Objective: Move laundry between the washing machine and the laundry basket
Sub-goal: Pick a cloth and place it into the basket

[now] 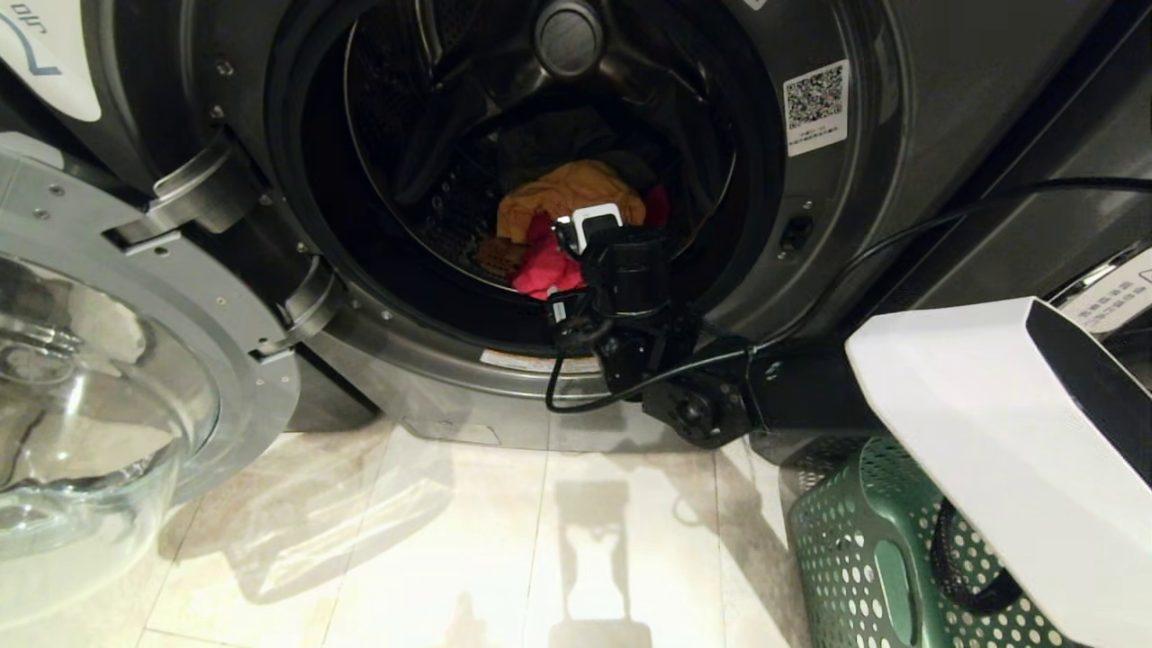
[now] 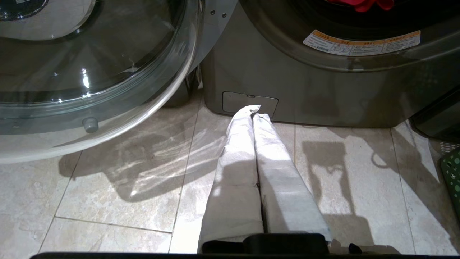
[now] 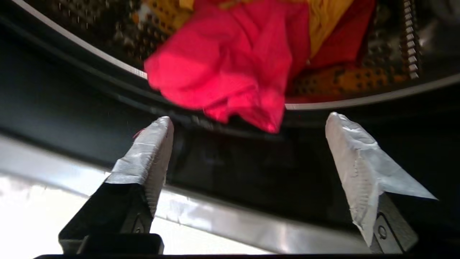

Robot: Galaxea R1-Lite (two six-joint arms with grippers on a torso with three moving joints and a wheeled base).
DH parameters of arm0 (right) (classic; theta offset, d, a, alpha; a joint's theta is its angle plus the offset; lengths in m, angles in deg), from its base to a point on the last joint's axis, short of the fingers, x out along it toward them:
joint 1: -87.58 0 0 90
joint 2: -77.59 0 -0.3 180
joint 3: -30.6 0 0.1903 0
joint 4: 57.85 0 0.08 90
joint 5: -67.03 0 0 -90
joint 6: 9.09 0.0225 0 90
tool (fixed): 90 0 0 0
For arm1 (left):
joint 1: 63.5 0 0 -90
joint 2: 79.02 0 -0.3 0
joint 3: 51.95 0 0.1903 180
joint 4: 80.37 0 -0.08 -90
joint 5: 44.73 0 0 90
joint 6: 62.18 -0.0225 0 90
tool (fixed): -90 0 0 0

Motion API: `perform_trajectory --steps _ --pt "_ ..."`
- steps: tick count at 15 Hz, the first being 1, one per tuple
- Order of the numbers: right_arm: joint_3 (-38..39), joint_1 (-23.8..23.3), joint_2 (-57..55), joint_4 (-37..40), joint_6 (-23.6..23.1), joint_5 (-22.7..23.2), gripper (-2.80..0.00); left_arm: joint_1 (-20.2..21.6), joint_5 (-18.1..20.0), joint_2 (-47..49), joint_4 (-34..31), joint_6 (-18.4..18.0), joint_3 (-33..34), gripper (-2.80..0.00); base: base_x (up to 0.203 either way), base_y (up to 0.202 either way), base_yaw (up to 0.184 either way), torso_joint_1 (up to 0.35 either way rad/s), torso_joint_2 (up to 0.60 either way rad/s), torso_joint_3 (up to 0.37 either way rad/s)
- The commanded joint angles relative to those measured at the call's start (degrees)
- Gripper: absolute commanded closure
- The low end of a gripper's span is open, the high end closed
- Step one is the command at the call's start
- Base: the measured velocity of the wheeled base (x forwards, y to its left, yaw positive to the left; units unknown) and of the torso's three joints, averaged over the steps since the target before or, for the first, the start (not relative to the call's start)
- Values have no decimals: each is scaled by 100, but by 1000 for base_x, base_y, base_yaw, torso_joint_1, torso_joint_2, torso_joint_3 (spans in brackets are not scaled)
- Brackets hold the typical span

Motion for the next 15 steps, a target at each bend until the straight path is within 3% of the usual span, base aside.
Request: perform_trajectory --steps 1,11,15 --pt "-558 -2 -495 -19 -39 12 -280 2 -4 0 5 2 229 0 0 0 0 0 0 0" --pt "-654 -418 -1058 -720 -192 39 -280 2 -4 -1 5 2 229 0 0 0 0 0 0 0" --pt "-656 -479 -1100 -814 -180 295 -280 2 -4 1 5 -7 229 0 0 0 0 0 0 0"
